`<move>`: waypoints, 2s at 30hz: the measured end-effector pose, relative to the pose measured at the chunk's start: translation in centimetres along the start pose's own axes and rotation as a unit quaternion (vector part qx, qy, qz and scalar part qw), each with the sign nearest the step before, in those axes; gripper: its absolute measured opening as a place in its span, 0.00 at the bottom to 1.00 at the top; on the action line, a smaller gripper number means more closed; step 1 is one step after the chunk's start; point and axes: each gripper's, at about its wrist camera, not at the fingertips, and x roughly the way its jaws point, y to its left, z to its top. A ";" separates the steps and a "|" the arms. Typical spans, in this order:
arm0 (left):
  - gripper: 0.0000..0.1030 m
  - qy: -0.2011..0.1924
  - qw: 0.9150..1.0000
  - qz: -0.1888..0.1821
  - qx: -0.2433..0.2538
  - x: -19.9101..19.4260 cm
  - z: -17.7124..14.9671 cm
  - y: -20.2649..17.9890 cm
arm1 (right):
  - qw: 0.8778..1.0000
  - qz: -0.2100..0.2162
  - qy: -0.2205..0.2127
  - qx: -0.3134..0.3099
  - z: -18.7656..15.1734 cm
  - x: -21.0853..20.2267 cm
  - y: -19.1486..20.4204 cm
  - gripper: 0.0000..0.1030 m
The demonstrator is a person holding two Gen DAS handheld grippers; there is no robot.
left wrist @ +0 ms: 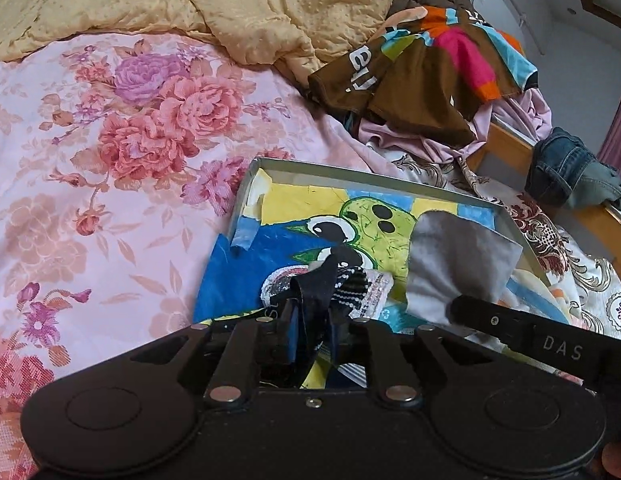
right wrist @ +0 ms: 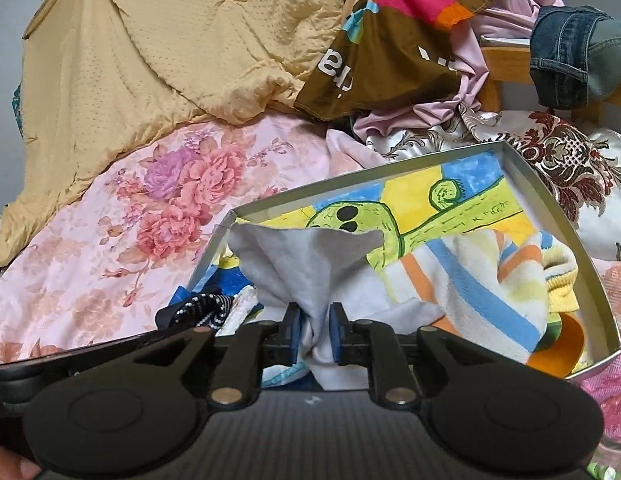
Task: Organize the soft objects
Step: 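Open both tools to drop the grey cloth and black sock into the tray, then raise both tools from the tray and move them over the remaining items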
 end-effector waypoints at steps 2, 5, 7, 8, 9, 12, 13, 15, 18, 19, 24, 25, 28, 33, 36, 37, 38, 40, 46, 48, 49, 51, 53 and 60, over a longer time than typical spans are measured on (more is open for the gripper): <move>0.17 0.001 1.000 0.001 -0.002 0.0 0.0 -0.1 | 1.000 -0.001 0.000 0.000 0.0 0.0 0.0 0.19; 0.28 0.002 1.000 0.004 -0.006 -0.1 0.0 -0.2 | 1.000 -0.004 -0.003 -0.003 0.0 -0.1 0.0 0.29; 0.37 -0.001 1.000 0.007 -0.008 -0.3 0.1 -0.2 | 1.000 -0.005 -0.007 -0.004 0.1 -0.3 -0.1 0.38; 0.40 -0.003 1.000 0.008 -0.009 -0.4 0.1 -0.2 | 1.000 -0.006 -0.009 -0.004 0.2 -0.5 -0.1 0.40; 0.44 -0.004 1.000 0.009 -0.009 -0.5 0.2 -0.3 | 1.000 -0.006 -0.011 -0.003 0.2 -0.6 -0.2 0.44; 0.53 -0.008 1.000 0.012 -0.010 -0.9 0.3 -0.4 | 1.000 -0.009 -0.014 -0.002 0.4 -0.9 -0.4 0.51; 0.57 -0.009 1.000 0.014 -0.010 -1.0 0.4 -0.5 | 1.000 -0.010 -0.015 -0.002 0.5 -1.1 -0.5 0.53; 0.61 -0.013 1.000 0.018 -0.008 -1.4 0.5 -0.6 | 1.000 -0.011 -0.017 -0.002 0.6 -1.3 -0.5 0.56; 0.66 -0.018 0.999 0.027 -0.004 -2.1 0.6 -0.9 | 1.000 -0.013 -0.024 -0.004 0.7 -2.0 -0.5 0.65; 0.68 -0.022 0.999 0.031 -0.003 -2.4 0.7 -1.0 | 1.000 -0.014 -0.026 -0.006 0.8 -2.2 -0.5 0.70; 0.77 -0.035 0.998 0.054 0.002 -3.9 0.7 -1.6 | 0.999 -0.022 -0.044 -0.017 0.9 -3.9 -0.6 0.84; 0.79 -0.038 0.998 0.057 0.004 -4.3 0.7 -1.7 | 0.998 -0.024 -0.047 -0.020 0.8 -4.3 -0.6 0.85; 0.82 -0.046 0.997 0.066 0.010 -5.5 0.6 -2.1 | 0.998 -0.027 -0.051 -0.023 0.8 -5.4 -0.7 0.88; 0.84 -0.053 0.996 0.074 0.017 -8.0 0.2 -3.0 | 0.998 -0.028 -0.060 -0.017 0.7 -7.7 -1.0 0.93; 0.86 -0.066 0.995 0.075 0.022 -10.2 -0.1 -3.5 | 0.997 -0.026 -0.067 -0.021 0.6 -9.2 -1.1 0.95; 0.88 -0.072 0.994 0.075 0.023 -11.0 -0.1 -3.7 | 0.997 -0.026 -0.071 -0.023 0.6 -10.0 -1.1 0.96; 0.89 -0.076 0.994 0.078 0.026 -11.7 -0.1 -3.9 | 0.997 -0.024 -0.074 -0.024 0.5 -10.6 -1.1 0.96; 0.93 -0.088 0.992 0.085 0.030 -13.2 -0.2 -4.5 | 0.996 -0.021 -0.084 -0.026 0.4 -12.1 -1.0 0.97; 0.99 -0.115 0.989 0.091 0.035 -17.9 -1.2 -6.1 | 0.992 -0.009 -0.118 -0.036 -0.6 -16.9 -0.7 0.99; 0.99 -0.118 0.988 0.094 0.038 -19.3 -1.9 -6.7 | 0.991 -0.009 -0.128 -0.038 -1.2 -18.5 -0.7 1.00; 0.99 -0.118 0.988 0.095 0.038 -19.9 -2.2 -6.9 | 0.990 -0.007 -0.133 -0.039 -1.5 -19.3 -0.7 1.00; 0.99 -0.115 0.989 0.091 0.032 -20.9 -2.7 -7.3 | 0.989 -0.006 -0.139 -0.043 -2.1 -20.7 -0.6 1.00; 0.99 -0.115 0.990 0.083 0.029 -21.9 -3.1 -7.8 | 0.988 -0.006 -0.144 -0.051 -2.8 -22.1 -0.5 1.00; 0.99 -0.109 0.991 0.076 0.027 -24.4 -6.1 -8.9 | 0.985 -0.014 -0.154 -0.070 -5.1 -25.5 -0.3 1.00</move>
